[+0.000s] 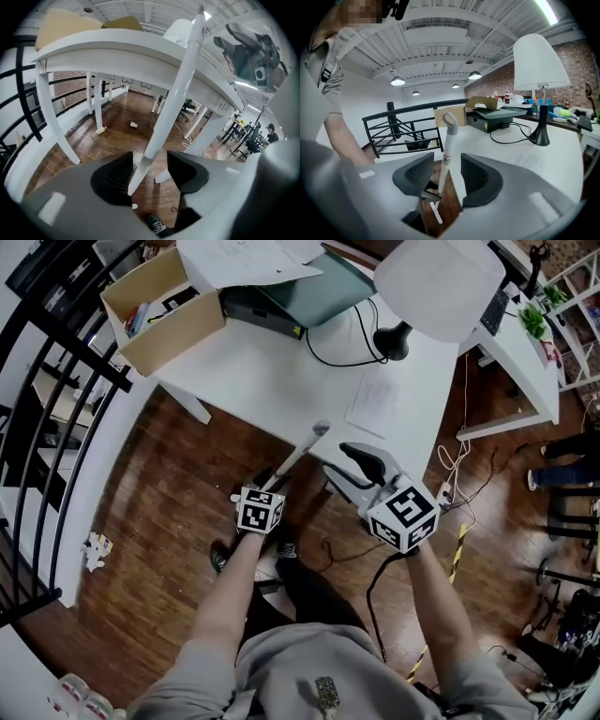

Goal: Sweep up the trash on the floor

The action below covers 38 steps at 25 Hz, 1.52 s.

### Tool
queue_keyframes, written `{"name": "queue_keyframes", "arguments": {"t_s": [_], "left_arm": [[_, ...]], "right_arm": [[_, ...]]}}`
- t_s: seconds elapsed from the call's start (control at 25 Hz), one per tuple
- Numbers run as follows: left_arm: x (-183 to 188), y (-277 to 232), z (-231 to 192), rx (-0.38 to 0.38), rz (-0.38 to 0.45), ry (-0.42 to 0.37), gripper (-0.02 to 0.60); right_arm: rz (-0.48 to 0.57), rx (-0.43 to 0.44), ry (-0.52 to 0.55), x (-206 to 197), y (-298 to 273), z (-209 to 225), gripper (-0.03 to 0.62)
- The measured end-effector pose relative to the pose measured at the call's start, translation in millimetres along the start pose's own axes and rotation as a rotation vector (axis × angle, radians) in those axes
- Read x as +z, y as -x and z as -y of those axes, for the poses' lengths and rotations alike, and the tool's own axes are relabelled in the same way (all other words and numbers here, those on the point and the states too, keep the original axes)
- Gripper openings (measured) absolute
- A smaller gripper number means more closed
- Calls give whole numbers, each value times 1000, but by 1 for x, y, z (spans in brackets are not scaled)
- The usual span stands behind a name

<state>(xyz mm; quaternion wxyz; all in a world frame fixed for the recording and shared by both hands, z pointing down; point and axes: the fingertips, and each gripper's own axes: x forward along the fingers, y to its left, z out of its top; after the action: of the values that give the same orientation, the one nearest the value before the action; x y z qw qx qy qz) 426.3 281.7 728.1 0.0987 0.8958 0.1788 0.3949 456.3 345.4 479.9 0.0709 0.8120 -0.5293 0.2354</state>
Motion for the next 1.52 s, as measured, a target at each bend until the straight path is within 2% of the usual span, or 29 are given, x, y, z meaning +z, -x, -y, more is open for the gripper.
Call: {"name": "queue_keyframes", "arguments": {"t_s": [0.12,0.28,0.32,0.4,0.48,0.6,0.72,0.92,1.08,1.24,1.36,1.52], "left_arm": [[-3,19,2,-16,2,-5,215],[-11,73,-10,13,39,44,213],[-10,91,-15,33,61,62,200],[-3,136,-32,86,137,89,119],[8,192,-55,152,248,94,12],[17,283,-81,226,392,76,5],[12,374,-99,291,487,80,5],[-11,523,-144,461,650,170,5],[-48,612,-168,548,707,230,5],[-78,690,-177,666,789,296,5],[-97,745,-178,780,846,338,5],[-119,804,-170,917,876,368,5]], "right_arm": [[-9,-26,-34,-3,10,-5,155],[20,-15,-81,8,6,-38,73],[32,-16,-88,13,1,-47,47],[61,2,-97,26,-18,-72,0],[83,77,-76,44,-45,-111,0],[99,201,-23,73,-84,-187,0],[114,296,12,98,-112,-267,0],[155,506,91,145,-165,-407,0],[174,635,173,160,-188,-513,0],[187,833,299,168,-187,-611,0],[179,955,350,174,-183,-668,0],[162,1085,399,178,-169,-723,0]]}}
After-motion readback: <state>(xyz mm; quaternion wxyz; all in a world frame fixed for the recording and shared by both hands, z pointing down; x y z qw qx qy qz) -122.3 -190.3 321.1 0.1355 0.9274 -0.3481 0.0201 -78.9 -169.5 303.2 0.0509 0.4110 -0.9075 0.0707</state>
